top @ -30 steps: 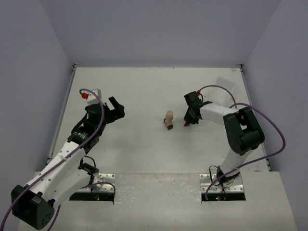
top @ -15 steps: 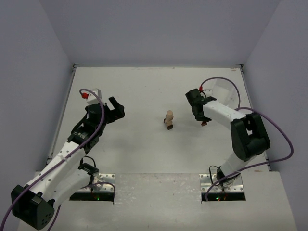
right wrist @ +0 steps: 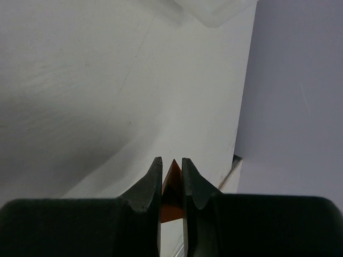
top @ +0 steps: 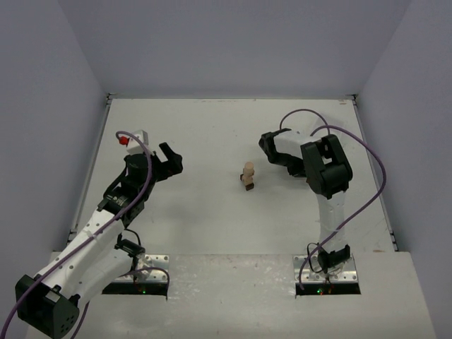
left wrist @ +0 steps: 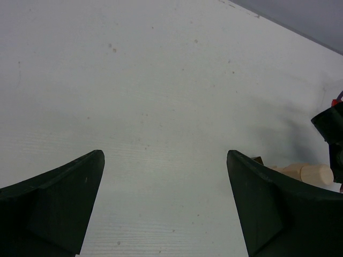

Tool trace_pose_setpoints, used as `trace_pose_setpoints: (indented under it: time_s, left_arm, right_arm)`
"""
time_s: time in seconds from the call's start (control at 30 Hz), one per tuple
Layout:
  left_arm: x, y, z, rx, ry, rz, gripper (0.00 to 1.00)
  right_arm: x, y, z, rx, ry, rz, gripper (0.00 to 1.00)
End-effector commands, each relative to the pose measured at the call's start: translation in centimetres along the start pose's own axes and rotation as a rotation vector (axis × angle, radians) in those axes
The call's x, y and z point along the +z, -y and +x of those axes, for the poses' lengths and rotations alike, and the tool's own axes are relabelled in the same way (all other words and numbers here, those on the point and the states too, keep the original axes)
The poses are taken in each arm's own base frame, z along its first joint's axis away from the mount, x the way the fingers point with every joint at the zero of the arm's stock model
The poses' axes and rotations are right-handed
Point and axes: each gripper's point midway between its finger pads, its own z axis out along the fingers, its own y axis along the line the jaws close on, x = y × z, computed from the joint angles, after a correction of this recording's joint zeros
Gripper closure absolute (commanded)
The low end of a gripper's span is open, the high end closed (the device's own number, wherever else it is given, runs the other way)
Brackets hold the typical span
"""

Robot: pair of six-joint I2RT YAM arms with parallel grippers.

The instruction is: Build the wood block tower

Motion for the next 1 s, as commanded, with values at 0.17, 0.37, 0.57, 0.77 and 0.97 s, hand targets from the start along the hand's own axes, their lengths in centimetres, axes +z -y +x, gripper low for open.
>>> trace_pose_setpoints:
  time_s: [0.17,0.37,0.57,0.77,0.97]
  left_arm:
    - [0.2,0.2,-1.2,-0.008,0.046,0.003,0.05]
    - [0.1,0.0,-1.4,-0.013,0.051,-0.008,0.05]
    - [0.0,-0.1,-1.3,-0.013,0.049,-0.012,0.05]
    - [0.0,-0.1,-1.2,-0.012,0.047,-0.011,0.05]
    - [0.0,0.0,-1.2,-0.011,0.045,-0.006,0.05]
  right_arm:
    - [0.0,-3.3,-3.2,0.0,0.067,-0.127,0.94]
    - [0.0,-5.5,-4.3,-0.002,0.072,-0.207,0.93]
    - [0.4,-6.6,-4.4,-0.013,0.06,-0.208,0.92]
    - [0.4,-7.3,-4.7,-0.002,0.061,-0.208,0.83]
    - [-0.5,-7.7,-5.6,0.026,0.08,-0.234,0.68]
